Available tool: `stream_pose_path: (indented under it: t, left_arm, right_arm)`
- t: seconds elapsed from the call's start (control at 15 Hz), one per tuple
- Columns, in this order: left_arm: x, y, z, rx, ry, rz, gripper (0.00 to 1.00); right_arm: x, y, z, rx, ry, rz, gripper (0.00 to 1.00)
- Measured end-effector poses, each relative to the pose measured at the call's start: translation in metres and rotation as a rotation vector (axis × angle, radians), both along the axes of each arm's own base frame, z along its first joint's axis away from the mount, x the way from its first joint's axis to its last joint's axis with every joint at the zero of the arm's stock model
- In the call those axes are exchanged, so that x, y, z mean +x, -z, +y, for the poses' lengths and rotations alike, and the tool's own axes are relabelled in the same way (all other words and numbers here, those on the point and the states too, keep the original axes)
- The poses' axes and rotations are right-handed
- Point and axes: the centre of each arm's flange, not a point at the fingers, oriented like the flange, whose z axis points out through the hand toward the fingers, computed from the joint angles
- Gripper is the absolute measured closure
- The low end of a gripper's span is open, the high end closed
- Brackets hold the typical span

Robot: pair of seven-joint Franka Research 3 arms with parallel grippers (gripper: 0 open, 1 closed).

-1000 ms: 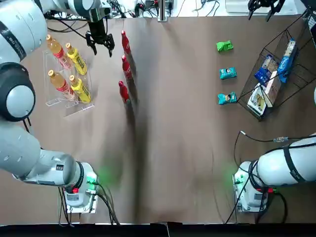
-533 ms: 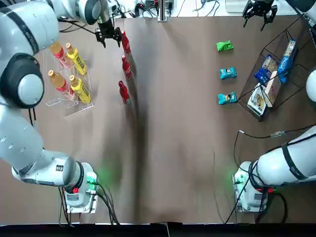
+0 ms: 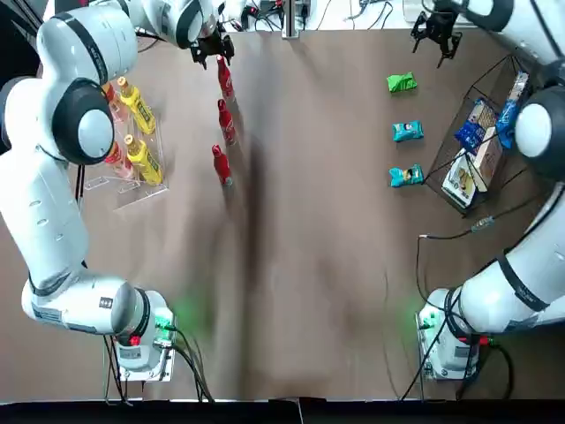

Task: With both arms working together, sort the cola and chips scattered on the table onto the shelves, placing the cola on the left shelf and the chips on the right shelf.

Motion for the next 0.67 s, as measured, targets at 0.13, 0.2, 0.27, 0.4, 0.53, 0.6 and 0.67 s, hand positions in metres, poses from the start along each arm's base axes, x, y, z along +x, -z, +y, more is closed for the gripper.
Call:
stream_pose_path:
  t: [0.13,0.2,0.27,0.4,0.53,0.6,0.67]
  left_arm:
    - [0.002,-0.001,-0.001,-0.008,0.0,-0.016,0.07]
    - [0.002,-0.002,-0.001,-0.01,0.0,-0.019,0.1]
    - [0.002,-0.002,-0.002,-0.011,0.0,-0.021,0.11]
    - [0.002,-0.003,-0.002,-0.012,0.0,-0.023,0.19]
    - [0.003,-0.003,-0.002,-0.013,0.0,-0.026,0.21]
    - [0.003,-0.004,-0.002,-0.014,0.0,-0.028,0.23]
    - [0.003,-0.004,-0.002,-0.015,0.0,-0.03,0.23]
  right_arm:
    - [0.02,0.022,0.009,-0.026,0.107,-0.031,0.03]
    - [0.031,0.033,0.011,-0.038,0.174,-0.067,0.07]
    - [0.04,0.044,0.012,-0.05,0.239,-0.104,0.07]
    - [0.05,0.069,0.011,-0.088,0.331,-0.144,0.1]
    - [0.055,0.095,0.009,-0.124,0.414,-0.17,0.12]
    - [0.058,0.107,0.009,-0.132,0.454,-0.19,0.12]
    - [0.061,0.119,0.008,-0.133,0.484,-0.206,0.12]
